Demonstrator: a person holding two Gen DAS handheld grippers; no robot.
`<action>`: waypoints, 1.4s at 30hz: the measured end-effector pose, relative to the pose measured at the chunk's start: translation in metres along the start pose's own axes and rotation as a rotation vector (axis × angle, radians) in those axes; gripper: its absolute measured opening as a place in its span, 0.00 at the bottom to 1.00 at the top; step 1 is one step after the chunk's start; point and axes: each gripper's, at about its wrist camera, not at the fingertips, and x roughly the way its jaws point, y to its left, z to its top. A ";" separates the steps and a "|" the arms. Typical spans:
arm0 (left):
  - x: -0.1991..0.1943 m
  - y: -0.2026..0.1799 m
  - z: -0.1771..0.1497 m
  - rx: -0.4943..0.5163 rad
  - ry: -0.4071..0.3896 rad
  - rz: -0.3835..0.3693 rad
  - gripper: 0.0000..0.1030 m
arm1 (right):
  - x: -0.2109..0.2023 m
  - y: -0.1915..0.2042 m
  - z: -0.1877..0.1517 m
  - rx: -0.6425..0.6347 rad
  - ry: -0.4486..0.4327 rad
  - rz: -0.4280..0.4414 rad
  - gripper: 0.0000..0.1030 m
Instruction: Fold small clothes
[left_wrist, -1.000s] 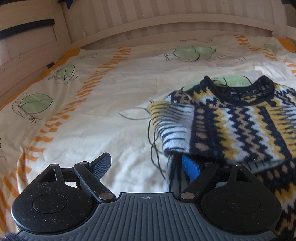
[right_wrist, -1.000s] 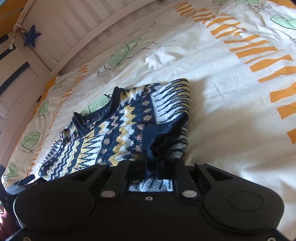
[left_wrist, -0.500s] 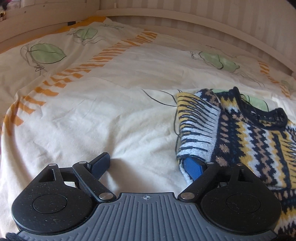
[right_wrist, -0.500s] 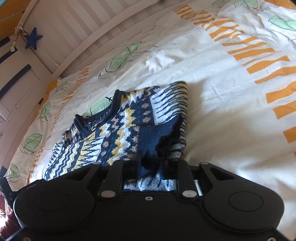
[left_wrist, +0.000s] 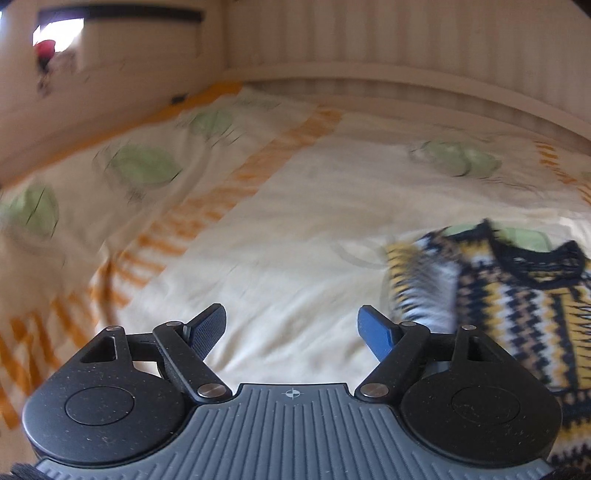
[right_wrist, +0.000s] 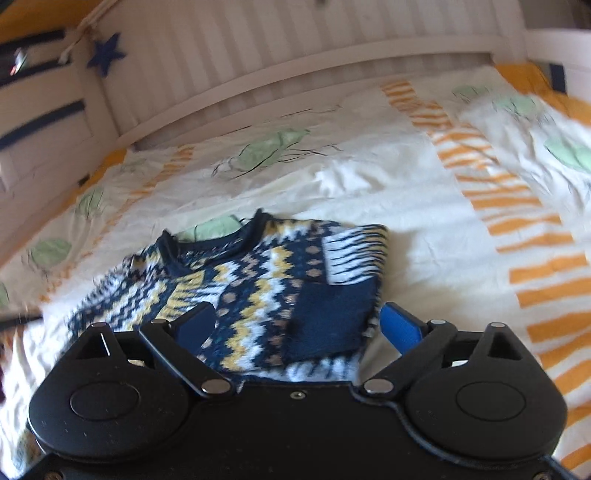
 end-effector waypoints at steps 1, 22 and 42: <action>-0.002 -0.013 0.005 0.033 -0.019 -0.021 0.76 | 0.002 0.005 0.000 -0.013 0.002 0.006 0.94; 0.059 -0.019 -0.051 0.017 0.082 -0.106 0.93 | 0.044 0.032 -0.048 -0.221 0.069 -0.054 1.00; -0.062 -0.068 -0.097 0.302 0.114 -0.222 0.88 | 0.019 0.107 -0.084 -0.408 0.184 -0.064 1.00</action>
